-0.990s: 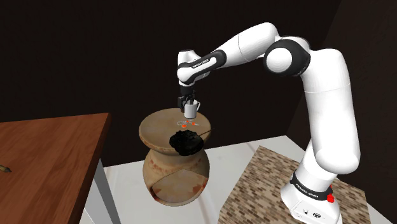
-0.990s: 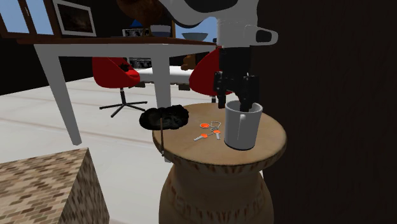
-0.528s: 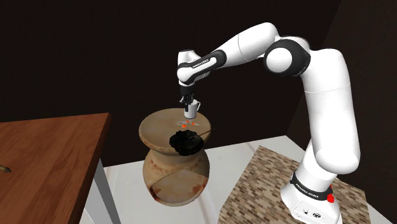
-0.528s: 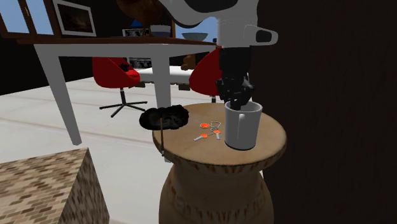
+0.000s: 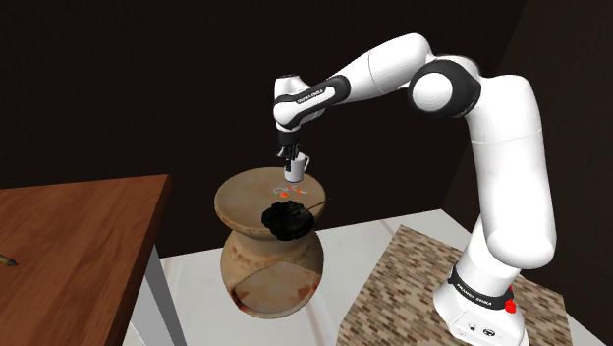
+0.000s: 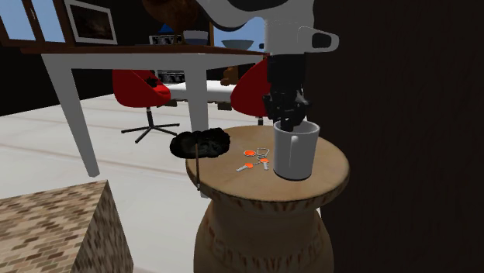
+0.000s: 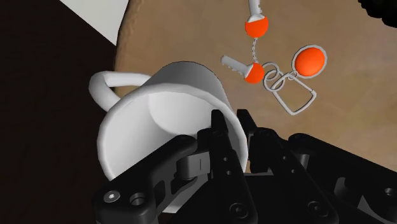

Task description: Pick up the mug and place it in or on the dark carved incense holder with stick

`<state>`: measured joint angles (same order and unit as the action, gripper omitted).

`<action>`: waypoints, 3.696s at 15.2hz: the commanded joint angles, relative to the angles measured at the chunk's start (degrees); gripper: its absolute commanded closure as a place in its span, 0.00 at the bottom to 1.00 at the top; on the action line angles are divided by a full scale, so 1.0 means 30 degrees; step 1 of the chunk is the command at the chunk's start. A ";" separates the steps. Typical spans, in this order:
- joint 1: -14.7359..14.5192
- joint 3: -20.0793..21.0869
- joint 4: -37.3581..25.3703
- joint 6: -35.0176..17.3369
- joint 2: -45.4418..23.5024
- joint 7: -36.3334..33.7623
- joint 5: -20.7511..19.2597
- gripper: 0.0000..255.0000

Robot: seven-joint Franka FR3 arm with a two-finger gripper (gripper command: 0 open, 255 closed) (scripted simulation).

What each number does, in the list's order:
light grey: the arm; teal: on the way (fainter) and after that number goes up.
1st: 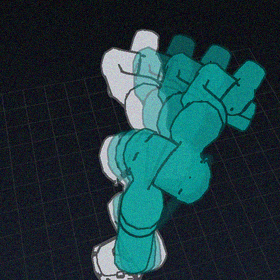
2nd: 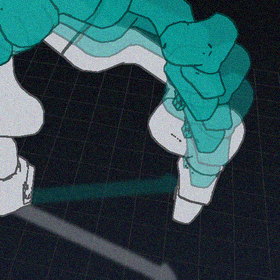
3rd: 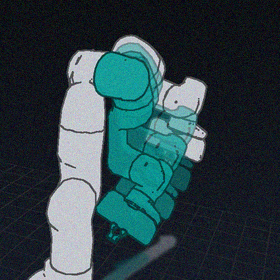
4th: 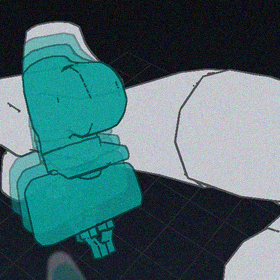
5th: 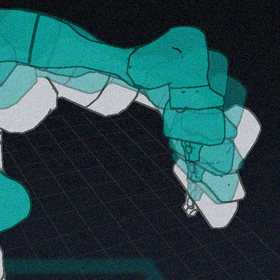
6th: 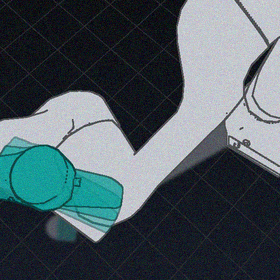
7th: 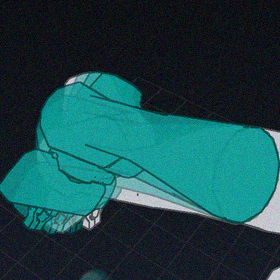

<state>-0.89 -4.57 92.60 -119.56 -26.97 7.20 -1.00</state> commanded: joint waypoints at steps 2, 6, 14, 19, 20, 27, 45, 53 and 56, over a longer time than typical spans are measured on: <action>0.0010 -0.0013 -0.0394 0.0630 0.0245 0.0036 -0.0008 1.00; 0.0004 -0.0025 -0.0930 0.1502 0.0582 0.0059 -0.0022 1.00; 0.0000 -0.0042 -0.2258 0.3324 0.1078 0.0113 -0.0040 1.00; -0.0227 0.0016 -0.2106 0.4006 0.1902 -0.0153 -0.0123 1.00; -0.0453 0.0087 -0.1218 0.3778 0.2551 -0.0458 -0.0200 1.00; -0.1902 0.0850 0.3858 0.2796 0.6545 -0.2776 -0.0622 1.00; -0.3545 0.2420 0.9845 0.0354 0.9926 -0.6132 -0.0694 1.00; -0.3536 0.2417 1.0999 -0.1657 0.9064 -0.6281 -0.0812 1.00; -0.3536 0.2416 1.1074 -0.1806 0.8990 -0.6293 -0.0822 1.00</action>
<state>-11.50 2.68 125.77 -124.84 0.06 -11.68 -3.46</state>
